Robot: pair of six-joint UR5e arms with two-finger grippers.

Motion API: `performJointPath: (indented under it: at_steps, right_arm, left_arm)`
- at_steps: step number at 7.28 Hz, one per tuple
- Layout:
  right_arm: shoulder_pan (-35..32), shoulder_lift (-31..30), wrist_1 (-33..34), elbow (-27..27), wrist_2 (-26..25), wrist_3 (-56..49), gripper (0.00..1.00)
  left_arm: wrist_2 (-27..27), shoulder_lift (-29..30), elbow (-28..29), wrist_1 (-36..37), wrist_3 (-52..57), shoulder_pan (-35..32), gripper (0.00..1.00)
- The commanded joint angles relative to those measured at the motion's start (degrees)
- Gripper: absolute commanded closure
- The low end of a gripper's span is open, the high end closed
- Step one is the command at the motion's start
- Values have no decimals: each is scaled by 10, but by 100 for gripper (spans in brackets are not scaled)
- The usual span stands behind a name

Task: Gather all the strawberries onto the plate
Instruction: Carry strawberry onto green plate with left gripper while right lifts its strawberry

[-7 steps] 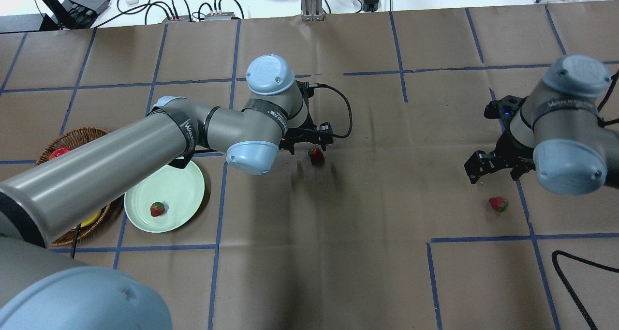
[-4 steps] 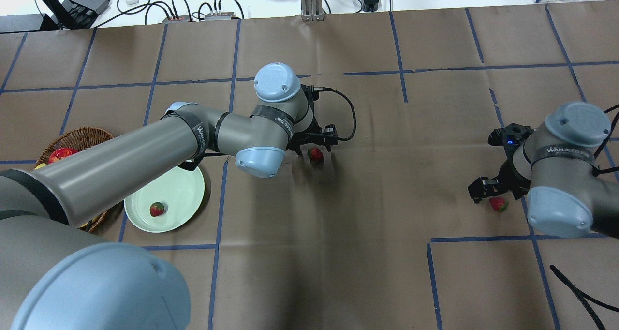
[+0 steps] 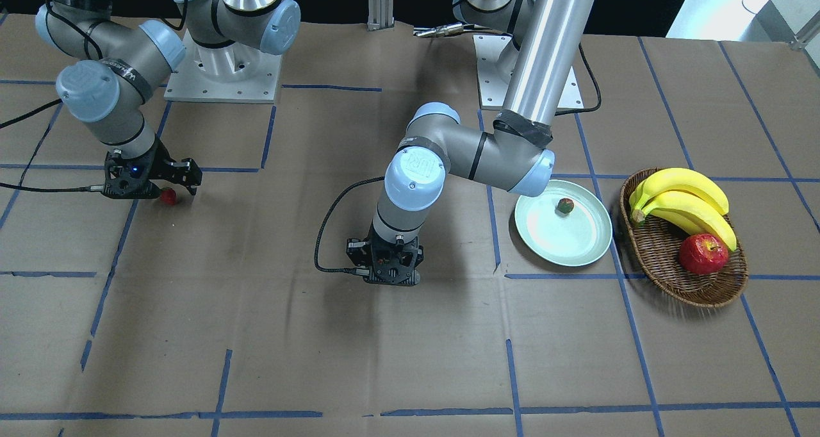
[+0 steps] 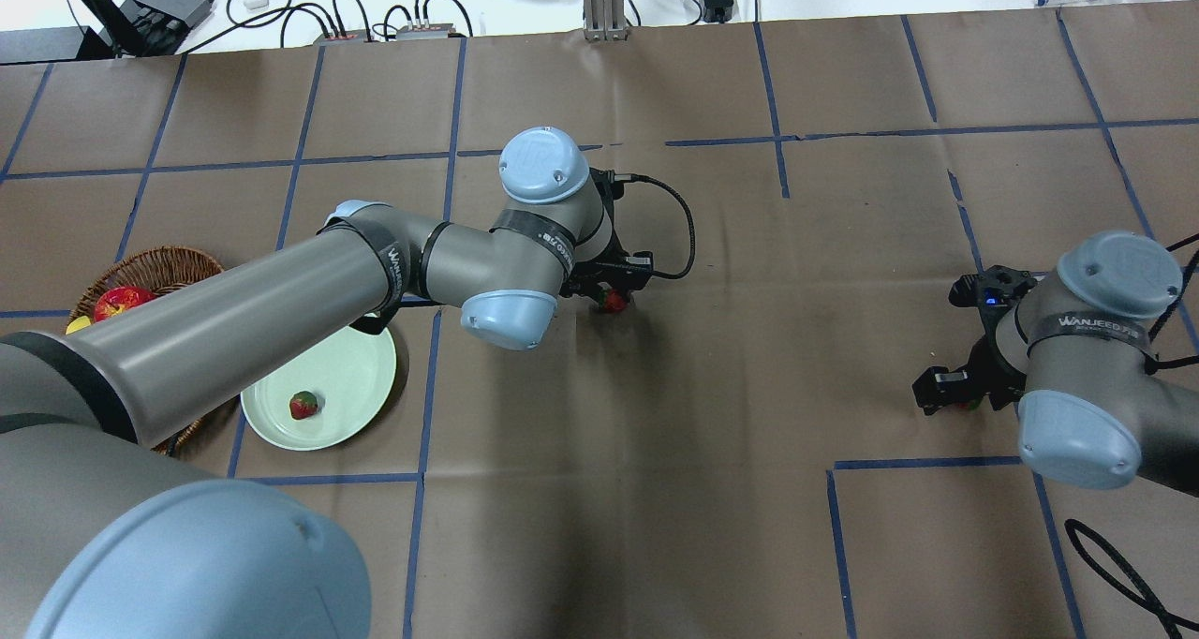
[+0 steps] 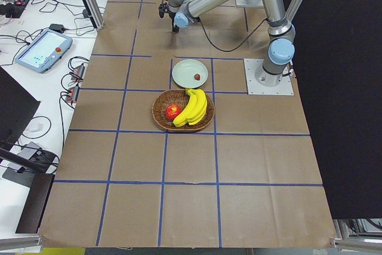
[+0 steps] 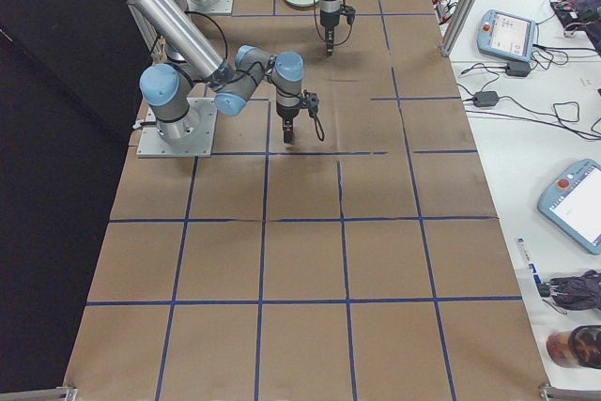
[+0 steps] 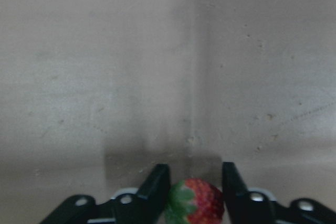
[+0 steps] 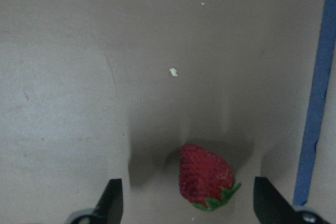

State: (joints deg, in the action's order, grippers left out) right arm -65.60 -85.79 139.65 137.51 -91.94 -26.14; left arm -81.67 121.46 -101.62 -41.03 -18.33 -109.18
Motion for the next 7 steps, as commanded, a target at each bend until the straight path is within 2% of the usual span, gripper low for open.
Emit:
performJointPath:
  at_steps: [1, 2, 3, 4, 5, 6, 7]
  right_arm:
    - [0, 1, 2, -3, 2, 3, 55]
    - [0, 2, 6, -4, 3, 2, 55]
    - [0, 2, 5, -6, 3, 2, 62]
    - [0, 1, 5, -13, 4, 4, 77]
    - [0, -1, 4, -27, 1, 6, 88]
    - [-1, -9, -1, -37, 2, 6, 93]
    - [-7, -14, -3, -54, 7, 13, 94]
  left_arm:
    - [-2, -28, 2, -3, 12, 3, 100]
    - [-7, -57, -8, -12, 69, 17, 100]
    - [-63, -91, -19, -59, 154, 46, 100]
    - [-120, -130, -46, -89, 260, 79, 100]
    - [-160, -176, -99, -93, 337, 116, 100]
    - [-182, -213, -164, -82, 408, 160, 100]
    - [-184, -229, -212, -44, 487, 217, 100]
